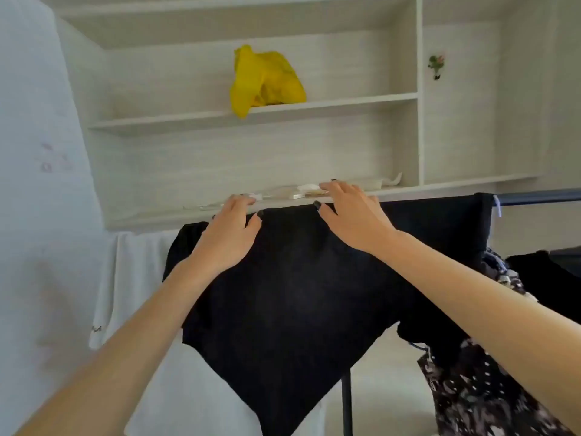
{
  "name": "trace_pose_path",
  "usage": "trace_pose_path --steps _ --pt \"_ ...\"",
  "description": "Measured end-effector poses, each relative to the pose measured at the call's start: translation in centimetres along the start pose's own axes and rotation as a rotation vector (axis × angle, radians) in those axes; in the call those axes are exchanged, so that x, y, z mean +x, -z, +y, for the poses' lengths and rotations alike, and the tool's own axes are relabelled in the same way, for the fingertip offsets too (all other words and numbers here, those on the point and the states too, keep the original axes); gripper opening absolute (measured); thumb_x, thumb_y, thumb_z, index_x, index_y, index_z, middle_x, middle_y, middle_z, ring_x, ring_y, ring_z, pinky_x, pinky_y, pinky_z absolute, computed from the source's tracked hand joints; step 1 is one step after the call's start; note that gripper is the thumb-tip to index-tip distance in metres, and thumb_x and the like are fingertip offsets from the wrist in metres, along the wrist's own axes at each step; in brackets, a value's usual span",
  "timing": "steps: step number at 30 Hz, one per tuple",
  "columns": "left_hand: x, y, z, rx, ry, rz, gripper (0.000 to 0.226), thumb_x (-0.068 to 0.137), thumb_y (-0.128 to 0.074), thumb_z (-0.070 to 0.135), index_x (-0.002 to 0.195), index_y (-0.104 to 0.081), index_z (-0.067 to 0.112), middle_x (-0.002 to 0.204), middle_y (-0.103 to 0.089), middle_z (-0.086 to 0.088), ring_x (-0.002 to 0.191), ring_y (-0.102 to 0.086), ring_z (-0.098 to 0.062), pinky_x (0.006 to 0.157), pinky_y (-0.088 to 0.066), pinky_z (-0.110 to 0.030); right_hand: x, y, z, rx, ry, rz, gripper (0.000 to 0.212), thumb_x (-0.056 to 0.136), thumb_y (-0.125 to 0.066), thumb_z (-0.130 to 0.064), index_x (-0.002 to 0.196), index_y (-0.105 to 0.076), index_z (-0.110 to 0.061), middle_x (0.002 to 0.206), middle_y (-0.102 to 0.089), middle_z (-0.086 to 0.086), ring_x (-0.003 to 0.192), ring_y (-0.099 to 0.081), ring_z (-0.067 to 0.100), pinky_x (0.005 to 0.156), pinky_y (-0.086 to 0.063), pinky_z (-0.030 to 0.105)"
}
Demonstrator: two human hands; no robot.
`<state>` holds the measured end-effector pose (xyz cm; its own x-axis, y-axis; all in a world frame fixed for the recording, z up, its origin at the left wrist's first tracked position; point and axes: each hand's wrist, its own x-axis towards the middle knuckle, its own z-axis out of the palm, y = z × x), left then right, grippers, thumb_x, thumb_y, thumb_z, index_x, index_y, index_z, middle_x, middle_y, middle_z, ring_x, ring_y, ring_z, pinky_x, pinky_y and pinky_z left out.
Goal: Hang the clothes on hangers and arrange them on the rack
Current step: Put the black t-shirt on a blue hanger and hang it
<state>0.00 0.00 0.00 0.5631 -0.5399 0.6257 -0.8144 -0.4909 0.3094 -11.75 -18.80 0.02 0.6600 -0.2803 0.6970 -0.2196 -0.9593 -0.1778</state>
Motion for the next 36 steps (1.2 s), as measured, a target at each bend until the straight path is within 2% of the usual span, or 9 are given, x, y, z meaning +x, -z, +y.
trace_pose_path --steps 3,6,10,15,19,24,29,33,36 --pt "4.0 -0.2 -1.6 0.044 0.021 -0.070 0.042 0.100 -0.037 0.030 0.137 -0.046 0.014 0.143 -0.046 -0.004 0.129 -0.046 -0.025 0.102 -0.037 -0.035 1.8 -1.7 0.0 -0.119 0.010 0.020 0.045 0.099 -0.035 -0.036 0.141 -0.041 -0.019 0.142 -0.047 0.001 0.133 -0.040 0.023 0.105 -0.033 0.045" --pt "7.8 -0.6 -2.6 0.116 0.113 -0.354 0.040 0.101 -0.029 0.037 0.123 -0.056 0.016 0.132 -0.054 -0.009 0.128 -0.047 -0.030 0.098 -0.035 -0.034 3.8 -2.7 0.8 -0.200 -0.016 0.007 0.041 0.099 -0.032 -0.036 0.132 -0.050 -0.019 0.134 -0.054 0.000 0.127 -0.045 0.023 0.103 -0.035 0.046" --pt "10.6 -0.5 -3.6 0.004 0.365 -0.662 0.053 0.097 -0.035 0.052 0.142 -0.040 0.027 0.149 -0.039 -0.003 0.137 -0.037 -0.023 0.111 -0.027 -0.031 6.7 -2.9 1.5 -0.226 -0.079 -0.068 0.040 0.099 -0.028 -0.035 0.119 -0.056 -0.016 0.120 -0.061 0.003 0.113 -0.052 0.026 0.094 -0.037 0.046" --pt "13.6 -1.3 -5.3 0.050 0.508 -0.935 0.056 0.084 -0.054 0.061 0.114 -0.062 0.015 0.114 -0.066 -0.003 0.113 -0.062 -0.023 0.104 -0.044 -0.037 9.0 -3.2 2.2 -0.132 -0.163 -0.183 0.041 0.100 -0.028 -0.035 0.120 -0.054 -0.012 0.115 -0.062 0.008 0.101 -0.057 0.029 0.084 -0.039 0.041" --pt "15.0 -2.7 -6.2 0.244 0.522 -0.868 0.056 0.088 -0.058 0.045 0.122 -0.057 0.000 0.119 -0.062 -0.001 0.114 -0.059 -0.025 0.089 -0.047 -0.031 9.3 -3.2 2.4 0.073 -0.215 -0.351 0.044 0.102 -0.029 -0.038 0.122 -0.052 -0.006 0.112 -0.059 0.011 0.095 -0.052 0.026 0.082 -0.042 0.036" --pt "16.1 -4.8 -8.1 0.527 0.511 -0.831 0.039 0.097 -0.048 0.028 0.129 -0.055 0.007 0.140 -0.051 -0.007 0.127 -0.051 -0.023 0.100 -0.039 -0.029 10.0 -4.1 2.8 0.144 -0.259 -0.406 0.039 0.105 -0.026 -0.022 0.122 -0.053 0.000 0.118 -0.059 0.013 0.108 -0.056 0.029 0.094 -0.041 0.036" --pt "16.4 -5.5 -8.4 0.497 0.532 -0.889 0.041 0.098 -0.048 0.029 0.128 -0.056 0.004 0.140 -0.052 -0.009 0.126 -0.052 -0.023 0.093 -0.039 -0.027 10.4 -4.1 4.0 0.049 -0.191 -0.557 0.052 0.102 -0.024 -0.040 0.134 -0.053 -0.012 0.151 -0.040 0.006 0.137 -0.037 0.025 0.106 -0.027 0.035" --pt "16.4 -5.8 -8.5 0.463 0.528 -0.938 0.042 0.099 -0.044 0.029 0.130 -0.054 0.003 0.139 -0.052 -0.010 0.123 -0.053 -0.023 0.085 -0.038 -0.025 10.4 -4.0 4.5 0.096 -0.203 -0.573 0.046 0.099 -0.028 -0.043 0.121 -0.058 -0.016 0.153 -0.037 0.001 0.138 -0.036 0.023 0.106 -0.027 0.035" --pt "16.2 -6.1 -8.7 0.374 0.503 -0.934 0.041 0.100 -0.041 0.028 0.131 -0.052 0.002 0.141 -0.050 -0.011 0.128 -0.050 -0.027 0.088 -0.038 -0.028 10.3 -3.9 4.6 0.102 -0.208 -0.572 0.052 0.098 -0.030 -0.047 0.138 -0.051 -0.022 0.152 -0.039 -0.001 0.137 -0.037 0.022 0.106 -0.027 0.034"
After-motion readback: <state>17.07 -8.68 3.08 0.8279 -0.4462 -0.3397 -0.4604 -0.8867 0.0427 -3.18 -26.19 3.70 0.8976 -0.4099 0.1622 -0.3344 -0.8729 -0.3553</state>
